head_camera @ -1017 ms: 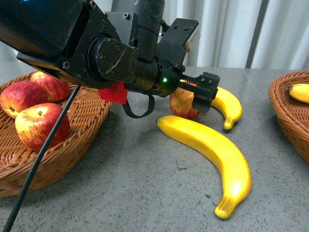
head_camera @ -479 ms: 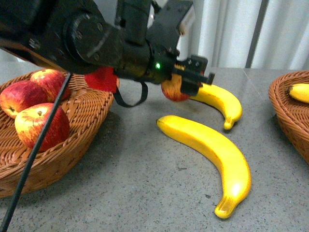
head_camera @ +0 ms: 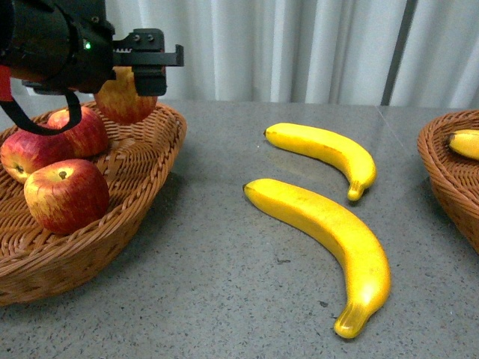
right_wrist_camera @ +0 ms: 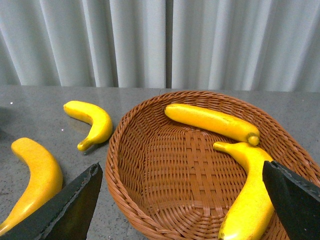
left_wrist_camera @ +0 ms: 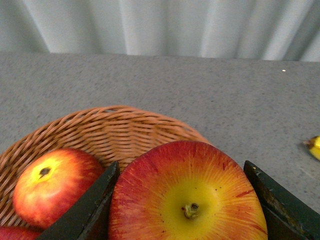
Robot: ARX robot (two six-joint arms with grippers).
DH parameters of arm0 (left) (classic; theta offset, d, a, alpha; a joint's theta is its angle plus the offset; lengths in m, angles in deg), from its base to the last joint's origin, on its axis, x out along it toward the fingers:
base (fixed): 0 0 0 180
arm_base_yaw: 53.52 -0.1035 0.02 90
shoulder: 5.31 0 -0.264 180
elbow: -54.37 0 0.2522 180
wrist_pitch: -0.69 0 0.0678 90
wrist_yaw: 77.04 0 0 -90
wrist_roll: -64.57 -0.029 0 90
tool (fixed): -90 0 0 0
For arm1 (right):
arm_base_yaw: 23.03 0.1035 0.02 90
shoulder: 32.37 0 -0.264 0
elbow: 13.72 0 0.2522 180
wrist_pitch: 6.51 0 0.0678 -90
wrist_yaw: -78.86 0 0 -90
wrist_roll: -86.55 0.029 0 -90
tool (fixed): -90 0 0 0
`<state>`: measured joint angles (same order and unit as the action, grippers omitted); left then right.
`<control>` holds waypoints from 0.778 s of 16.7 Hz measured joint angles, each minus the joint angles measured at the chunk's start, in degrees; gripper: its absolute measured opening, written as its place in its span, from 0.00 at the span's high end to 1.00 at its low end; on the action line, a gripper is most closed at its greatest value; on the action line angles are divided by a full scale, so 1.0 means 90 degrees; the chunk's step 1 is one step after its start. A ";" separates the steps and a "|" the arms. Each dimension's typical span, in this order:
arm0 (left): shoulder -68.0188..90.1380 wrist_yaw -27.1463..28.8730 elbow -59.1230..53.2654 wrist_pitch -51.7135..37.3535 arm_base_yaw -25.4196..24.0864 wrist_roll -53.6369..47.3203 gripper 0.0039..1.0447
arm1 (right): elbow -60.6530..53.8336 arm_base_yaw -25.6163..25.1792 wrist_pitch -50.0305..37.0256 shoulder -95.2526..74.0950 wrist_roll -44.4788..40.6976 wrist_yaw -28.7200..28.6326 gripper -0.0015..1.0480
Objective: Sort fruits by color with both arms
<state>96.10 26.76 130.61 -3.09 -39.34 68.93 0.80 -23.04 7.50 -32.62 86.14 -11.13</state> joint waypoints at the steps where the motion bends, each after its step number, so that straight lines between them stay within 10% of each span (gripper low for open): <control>1: 0.0000 0.0027 -0.0017 -0.0002 -0.0158 0.0165 0.38 | 0.0000 0.0000 0.0000 0.0000 0.0000 0.0000 0.06; 5: 0.0163 0.0002 -0.0194 0.0073 -0.0282 0.0379 0.38 | 0.0000 0.0000 0.0000 0.0000 0.0000 0.0000 0.06; 9: 0.0214 -0.0141 -0.0284 -0.0053 -0.0216 0.0464 0.04 | 0.0000 0.0000 0.0000 0.0000 0.0000 0.0000 0.06; 13: -0.0816 -0.0214 -0.0920 -0.0743 0.0104 0.0155 0.06 | 0.0000 0.0000 0.0000 0.0000 0.0000 0.0000 0.06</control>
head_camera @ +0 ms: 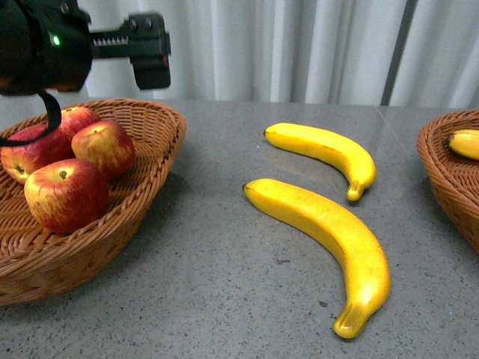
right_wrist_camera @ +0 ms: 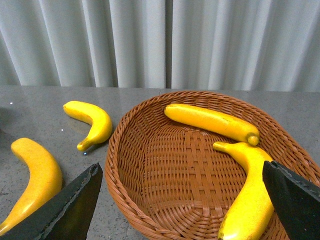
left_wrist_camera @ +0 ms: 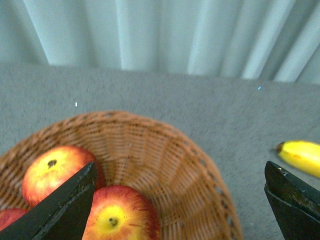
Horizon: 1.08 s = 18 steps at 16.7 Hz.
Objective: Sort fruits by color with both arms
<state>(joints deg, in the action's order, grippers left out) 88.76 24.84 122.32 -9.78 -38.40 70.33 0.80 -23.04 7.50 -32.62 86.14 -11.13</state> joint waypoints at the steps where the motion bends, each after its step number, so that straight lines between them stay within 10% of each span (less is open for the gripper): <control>1: -0.0452 0.0070 -0.0197 -0.0197 0.0160 -0.0182 0.06 | 0.0000 0.0000 0.0000 0.0000 0.0000 0.0000 0.06; 5: -0.2222 0.0741 -0.1382 -0.0743 0.0712 -0.0680 0.13 | 0.0000 0.0000 0.0002 0.0000 0.0000 -0.0002 0.06; 13: -0.4624 -0.0165 -0.4294 -0.1455 -0.0539 -0.0663 0.96 | 0.0000 0.0000 0.0002 0.0000 0.0000 0.0000 0.06; 18: -0.5484 -0.0602 -0.5051 -0.1236 -0.0945 -0.0646 0.99 | 0.0000 0.0000 0.0002 0.0000 0.0000 0.0000 0.06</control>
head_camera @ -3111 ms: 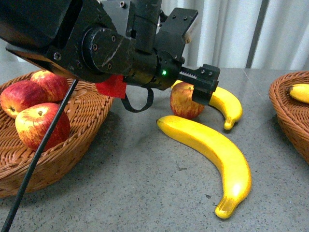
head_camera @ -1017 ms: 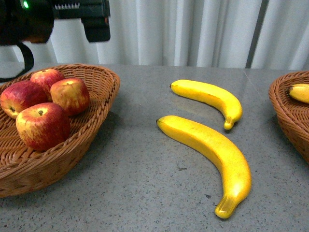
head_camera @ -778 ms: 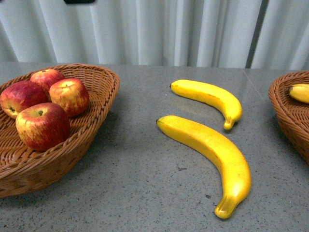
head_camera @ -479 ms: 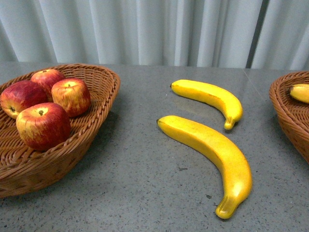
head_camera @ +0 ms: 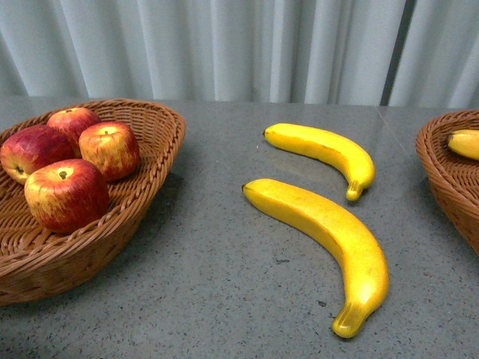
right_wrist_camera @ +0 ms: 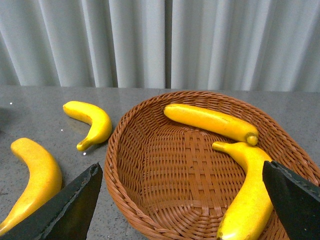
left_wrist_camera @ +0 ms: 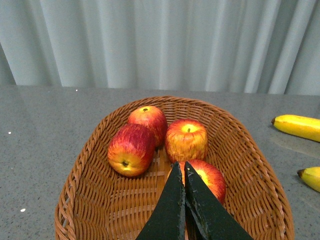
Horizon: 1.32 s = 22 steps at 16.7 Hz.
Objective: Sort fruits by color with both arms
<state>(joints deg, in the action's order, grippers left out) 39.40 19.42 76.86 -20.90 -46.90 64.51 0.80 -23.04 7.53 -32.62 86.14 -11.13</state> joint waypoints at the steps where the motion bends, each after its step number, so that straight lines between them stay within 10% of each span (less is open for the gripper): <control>1: -0.0185 -0.0046 -0.0080 0.0063 -0.0068 0.0000 0.99 | 0.0000 0.0000 0.0000 0.0000 0.0000 0.0000 0.06; 5: -0.0996 -0.0627 -0.0476 0.0529 -0.0770 0.0005 0.99 | 0.0000 0.0000 0.0000 0.0000 0.0002 0.0002 0.06; 22: -0.3776 -0.0716 -0.0879 0.2725 -0.0721 0.0002 0.99 | 0.0000 0.0000 -0.0002 0.0000 0.0000 0.0000 0.06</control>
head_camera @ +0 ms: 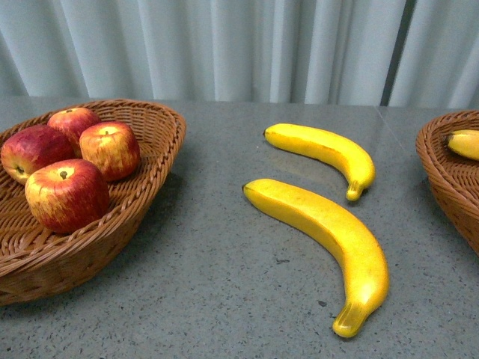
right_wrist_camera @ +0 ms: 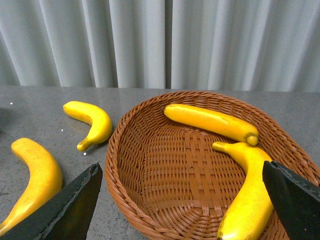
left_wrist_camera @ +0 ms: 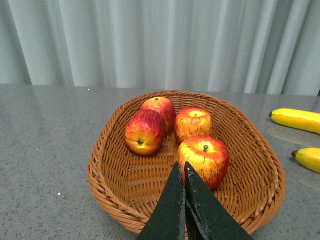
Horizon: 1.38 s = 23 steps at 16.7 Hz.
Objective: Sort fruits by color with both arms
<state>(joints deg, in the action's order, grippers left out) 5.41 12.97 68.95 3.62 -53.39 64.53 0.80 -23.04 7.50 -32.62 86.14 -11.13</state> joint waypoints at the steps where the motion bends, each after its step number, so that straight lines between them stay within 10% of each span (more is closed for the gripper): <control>1: -0.0095 0.0000 0.0000 0.0097 0.0000 0.0000 0.99 | 0.0000 0.0000 0.0002 0.0000 0.0000 0.0000 0.06; 9: -0.1127 -0.0002 0.0002 0.1224 0.0000 0.0000 0.99 | 0.0000 0.0000 -0.0005 0.0000 0.0000 0.0000 0.06; 19: -0.1127 0.0000 0.0002 0.1224 0.0000 0.0000 0.09 | 0.0000 0.0000 -0.0002 0.0000 0.0000 0.0000 0.06; 22: -0.1127 0.0000 0.0002 0.1224 0.0000 0.0000 0.06 | 0.0002 -0.0005 0.0017 -0.0002 0.0012 -0.0027 0.06; 23: -0.1127 0.0005 0.0002 0.1226 0.0000 0.0000 0.06 | 0.0153 -0.0510 0.0323 -0.0464 0.0352 -0.1324 0.06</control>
<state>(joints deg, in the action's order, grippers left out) -4.73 13.02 68.97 14.66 -53.39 64.53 2.17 -27.63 10.41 -36.80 89.31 -23.04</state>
